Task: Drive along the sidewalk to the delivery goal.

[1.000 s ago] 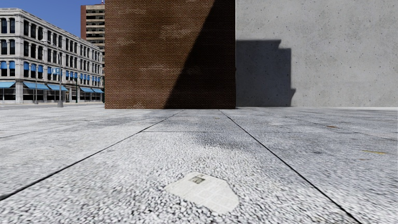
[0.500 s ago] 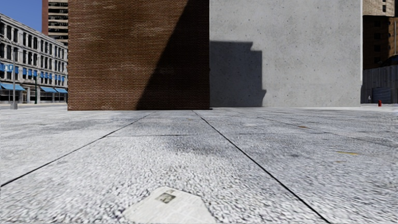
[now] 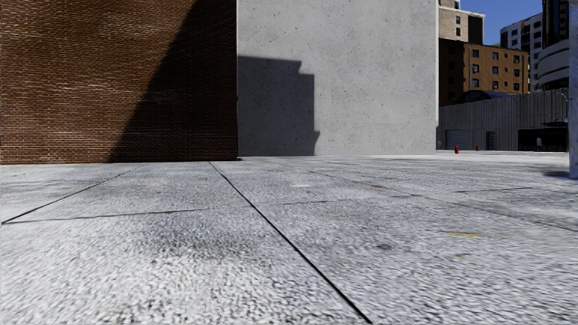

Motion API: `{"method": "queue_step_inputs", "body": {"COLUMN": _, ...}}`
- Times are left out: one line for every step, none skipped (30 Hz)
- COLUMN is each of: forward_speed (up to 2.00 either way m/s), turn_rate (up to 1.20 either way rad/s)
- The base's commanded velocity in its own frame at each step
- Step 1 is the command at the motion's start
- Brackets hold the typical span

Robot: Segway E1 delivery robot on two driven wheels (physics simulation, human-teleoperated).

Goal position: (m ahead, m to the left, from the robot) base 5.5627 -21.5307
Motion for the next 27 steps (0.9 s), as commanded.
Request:
{"method": "queue_step_inputs", "body": {"forward_speed": 2.00, "turn_rate": -0.57}}
{"method": "queue_step_inputs", "body": {"forward_speed": 2.00, "turn_rate": -0.57}}
{"method": "queue_step_inputs", "body": {"forward_speed": 2.00, "turn_rate": -0.57}}
{"method": "queue_step_inputs", "body": {"forward_speed": 2.00, "turn_rate": -0.57}}
{"method": "queue_step_inputs", "body": {"forward_speed": 2.00, "turn_rate": -0.57}}
{"method": "queue_step_inputs", "body": {"forward_speed": 2.00, "turn_rate": -0.57}}
{"method": "queue_step_inputs", "body": {"forward_speed": 2.00, "turn_rate": -0.57}}
{"method": "queue_step_inputs", "body": {"forward_speed": 2.00, "turn_rate": -0.57}}
{"method": "queue_step_inputs", "body": {"forward_speed": 2.00, "turn_rate": -0.57}}
{"method": "queue_step_inputs", "body": {"forward_speed": 2.00, "turn_rate": -0.57}}
{"method": "queue_step_inputs", "body": {"forward_speed": 2.00, "turn_rate": -0.57}}
{"method": "queue_step_inputs", "body": {"forward_speed": 2.00, "turn_rate": -0.57}}
{"method": "queue_step_inputs", "body": {"forward_speed": 2.00, "turn_rate": -0.57}}
{"method": "queue_step_inputs", "body": {"forward_speed": 2.00, "turn_rate": -0.57}}
{"method": "queue_step_inputs", "body": {"forward_speed": 2.00, "turn_rate": -0.57}}
{"method": "queue_step_inputs", "body": {"forward_speed": 2.00, "turn_rate": -0.57}}
{"method": "queue_step_inputs", "body": {"forward_speed": 2.00, "turn_rate": -0.57}}
{"method": "queue_step_inputs", "body": {"forward_speed": 2.00, "turn_rate": -0.57}}
{"method": "queue_step_inputs", "body": {"forward_speed": 2.00, "turn_rate": -0.57}}
{"method": "queue_step_inputs", "body": {"forward_speed": 2.00, "turn_rate": -0.57}}
{"method": "queue_step_inputs", "body": {"forward_speed": 2.00, "turn_rate": -0.57}}
{"method": "queue_step_inputs", "body": {"forward_speed": 2.00, "turn_rate": -0.57}}
{"method": "queue_step_inputs", "body": {"forward_speed": 2.00, "turn_rate": -0.57}}
{"method": "queue_step_inputs", "body": {"forward_speed": 2.00, "turn_rate": -0.57}}
{"method": "queue_step_inputs", "body": {"forward_speed": 2.00, "turn_rate": -0.57}}
{"method": "queue_step_inputs", "body": {"forward_speed": 2.00, "turn_rate": -0.57}}
{"method": "queue_step_inputs", "body": {"forward_speed": 2.00, "turn_rate": -0.57}}
